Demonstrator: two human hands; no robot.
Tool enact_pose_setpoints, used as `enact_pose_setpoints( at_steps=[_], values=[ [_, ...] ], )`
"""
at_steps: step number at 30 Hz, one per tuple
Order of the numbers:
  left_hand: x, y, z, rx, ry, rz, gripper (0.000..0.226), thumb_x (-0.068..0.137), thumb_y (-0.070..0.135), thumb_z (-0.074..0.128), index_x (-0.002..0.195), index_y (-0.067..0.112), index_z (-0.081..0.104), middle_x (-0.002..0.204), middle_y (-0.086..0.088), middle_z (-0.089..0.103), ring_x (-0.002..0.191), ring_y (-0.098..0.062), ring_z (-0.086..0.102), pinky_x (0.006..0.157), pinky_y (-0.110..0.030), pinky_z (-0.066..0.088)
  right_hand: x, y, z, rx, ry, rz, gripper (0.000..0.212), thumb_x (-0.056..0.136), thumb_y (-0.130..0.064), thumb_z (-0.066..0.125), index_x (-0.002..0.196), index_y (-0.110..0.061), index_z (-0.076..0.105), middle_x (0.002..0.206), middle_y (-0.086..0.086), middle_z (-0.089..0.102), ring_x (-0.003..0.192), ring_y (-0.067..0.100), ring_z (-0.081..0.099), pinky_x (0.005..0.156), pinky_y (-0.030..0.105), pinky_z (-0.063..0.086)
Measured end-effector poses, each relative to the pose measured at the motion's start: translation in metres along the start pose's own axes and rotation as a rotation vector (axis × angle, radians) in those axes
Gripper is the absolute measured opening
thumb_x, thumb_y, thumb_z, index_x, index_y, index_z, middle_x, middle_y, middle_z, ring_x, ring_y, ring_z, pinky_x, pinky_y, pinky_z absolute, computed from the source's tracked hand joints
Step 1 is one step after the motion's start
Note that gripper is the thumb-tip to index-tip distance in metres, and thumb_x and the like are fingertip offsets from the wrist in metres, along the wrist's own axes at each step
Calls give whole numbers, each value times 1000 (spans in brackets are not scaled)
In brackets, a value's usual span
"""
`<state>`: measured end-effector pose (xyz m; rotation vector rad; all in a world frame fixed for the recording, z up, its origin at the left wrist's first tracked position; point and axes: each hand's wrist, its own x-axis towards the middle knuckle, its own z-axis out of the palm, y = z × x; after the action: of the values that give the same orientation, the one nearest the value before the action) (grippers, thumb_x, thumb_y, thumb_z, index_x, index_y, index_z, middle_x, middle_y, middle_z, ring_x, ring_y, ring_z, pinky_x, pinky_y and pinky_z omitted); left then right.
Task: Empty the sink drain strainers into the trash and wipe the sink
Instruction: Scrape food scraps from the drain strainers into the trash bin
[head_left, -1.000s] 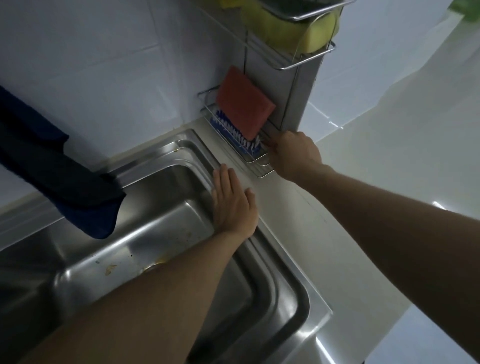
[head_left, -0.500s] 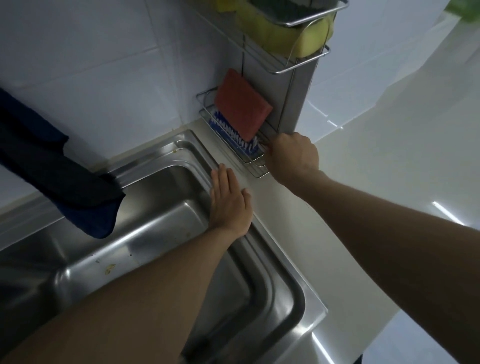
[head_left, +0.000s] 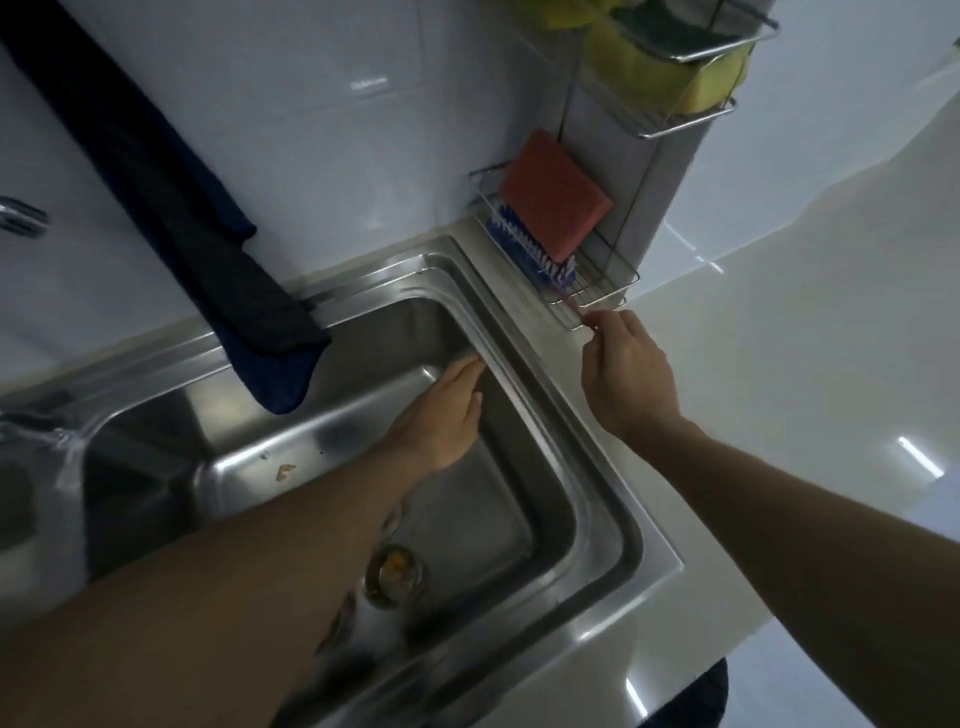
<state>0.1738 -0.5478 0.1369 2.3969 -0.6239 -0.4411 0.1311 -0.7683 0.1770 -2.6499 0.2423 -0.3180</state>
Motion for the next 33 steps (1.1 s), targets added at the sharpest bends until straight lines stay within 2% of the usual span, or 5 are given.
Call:
enact_pose_setpoints(
  at_steps=[7,10,21,26,33],
  values=[
    [-73,-60,-11,15,19,-233,45,106,19,39,149,4,40,147,-9,43,136,-24,43,115,-35,34,-36,-51,45,148,-193,-99,12,98,-30,41,99,-23,50,91,6,63,73,25,60,60,28,34],
    [-104,-87,-9,18,17,-341,37,105,19,40,138,4,50,138,-13,49,126,-29,49,110,-40,39,-52,-73,73,139,-261,-109,10,98,-23,45,101,-16,52,88,13,67,79,38,64,63,35,38],
    [-206,-177,29,70,-232,-671,37,95,26,62,128,11,56,132,-12,51,115,-30,57,94,-34,47,-109,-115,150,150,-636,-48,11,104,-26,39,112,-22,46,83,-1,61,67,13,58,59,35,48],
    [-226,-184,37,3,-127,-701,12,95,18,63,96,9,70,109,-14,70,100,-27,65,81,-29,48,-126,-124,165,109,-682,-66,12,104,-26,39,110,-20,46,82,-1,59,66,11,53,51,26,35],
    [-230,-161,7,-118,50,-682,19,94,17,60,79,8,68,88,-12,70,82,-26,65,74,-36,55,-135,-140,156,147,-756,-49,9,98,-32,53,98,-24,58,78,-6,61,71,8,59,54,15,36]
  ],
)
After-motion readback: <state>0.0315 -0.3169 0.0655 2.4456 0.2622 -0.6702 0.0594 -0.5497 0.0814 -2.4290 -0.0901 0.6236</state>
